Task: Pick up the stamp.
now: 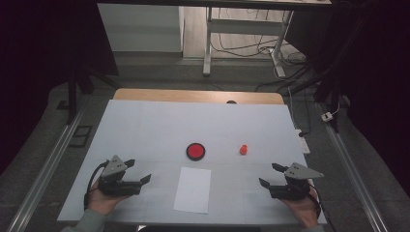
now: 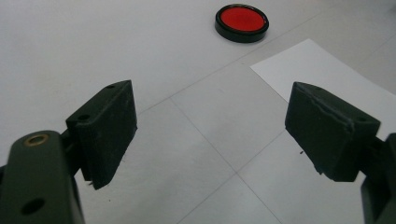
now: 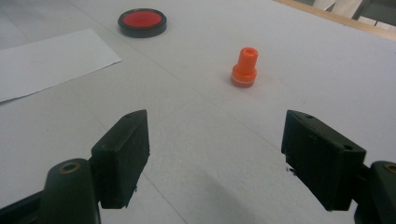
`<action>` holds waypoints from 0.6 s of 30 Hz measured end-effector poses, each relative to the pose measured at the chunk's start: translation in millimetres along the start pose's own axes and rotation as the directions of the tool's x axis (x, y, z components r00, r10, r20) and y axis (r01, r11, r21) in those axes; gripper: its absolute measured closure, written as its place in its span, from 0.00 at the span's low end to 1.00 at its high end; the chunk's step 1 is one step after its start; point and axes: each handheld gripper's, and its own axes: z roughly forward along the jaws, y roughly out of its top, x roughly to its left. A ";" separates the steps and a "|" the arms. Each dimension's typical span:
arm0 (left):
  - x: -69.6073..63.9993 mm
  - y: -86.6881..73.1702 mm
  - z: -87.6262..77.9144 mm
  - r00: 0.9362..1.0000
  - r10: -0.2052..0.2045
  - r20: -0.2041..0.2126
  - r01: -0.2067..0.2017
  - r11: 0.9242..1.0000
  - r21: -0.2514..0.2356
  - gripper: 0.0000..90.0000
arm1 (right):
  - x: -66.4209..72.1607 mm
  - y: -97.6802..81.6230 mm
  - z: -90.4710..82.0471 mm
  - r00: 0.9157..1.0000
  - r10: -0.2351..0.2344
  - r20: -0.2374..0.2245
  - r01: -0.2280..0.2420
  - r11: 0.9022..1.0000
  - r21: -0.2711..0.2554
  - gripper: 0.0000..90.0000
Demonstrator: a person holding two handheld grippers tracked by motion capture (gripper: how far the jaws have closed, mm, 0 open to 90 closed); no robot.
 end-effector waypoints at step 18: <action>5.9 -3.2 0.9 1.000 -0.005 -0.016 0.005 1.000 0.012 0.20 | -1.3 19.9 6.3 0.999 0.038 -0.002 -0.038 0.999 -0.015 0.28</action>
